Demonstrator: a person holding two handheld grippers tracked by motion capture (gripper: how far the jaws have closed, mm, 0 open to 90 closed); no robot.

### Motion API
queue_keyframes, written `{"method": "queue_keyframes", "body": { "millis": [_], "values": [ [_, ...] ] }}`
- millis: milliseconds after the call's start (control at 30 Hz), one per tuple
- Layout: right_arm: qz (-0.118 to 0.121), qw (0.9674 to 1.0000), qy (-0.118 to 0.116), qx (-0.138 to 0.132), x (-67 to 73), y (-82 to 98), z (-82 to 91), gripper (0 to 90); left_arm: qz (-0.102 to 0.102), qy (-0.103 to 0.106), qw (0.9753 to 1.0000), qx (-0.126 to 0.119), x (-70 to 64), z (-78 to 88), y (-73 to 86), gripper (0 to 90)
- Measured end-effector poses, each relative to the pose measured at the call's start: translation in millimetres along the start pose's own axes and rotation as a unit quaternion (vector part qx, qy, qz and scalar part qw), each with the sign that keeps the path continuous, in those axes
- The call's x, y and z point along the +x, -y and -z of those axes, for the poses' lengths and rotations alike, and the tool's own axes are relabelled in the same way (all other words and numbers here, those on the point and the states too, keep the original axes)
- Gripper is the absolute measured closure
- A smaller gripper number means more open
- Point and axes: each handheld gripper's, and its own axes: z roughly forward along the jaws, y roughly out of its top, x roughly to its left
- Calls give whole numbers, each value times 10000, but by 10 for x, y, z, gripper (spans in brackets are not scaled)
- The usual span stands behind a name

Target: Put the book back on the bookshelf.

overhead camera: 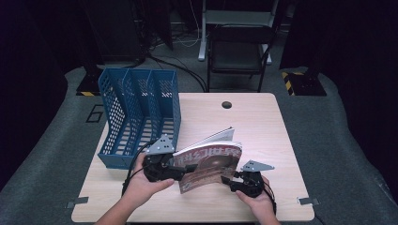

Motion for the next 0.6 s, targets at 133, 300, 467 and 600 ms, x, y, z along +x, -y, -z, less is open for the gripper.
{"method": "queue_keyframes", "body": {
  "millis": [133, 300, 467, 600],
  "values": [
    [-9, 10000, 9, -8, 2, 1, -2, 534, 61, 132, 9999, -46, -5, 22, -28, 517],
    [-33, 10000, 11, -11, 7, 1, -4, 534, -13, 66, 10000, -62, -26, 29, -78, 613],
    [-43, 10000, 8, -2, 10, 2, -2, 534, -80, -15, 9999, -72, -29, 14, -102, 686],
    [-3, 10000, -7, 21, 5, 3, -2, 533, -88, -74, 9999, -59, -33, 10, -133, 717]
  ]
}}
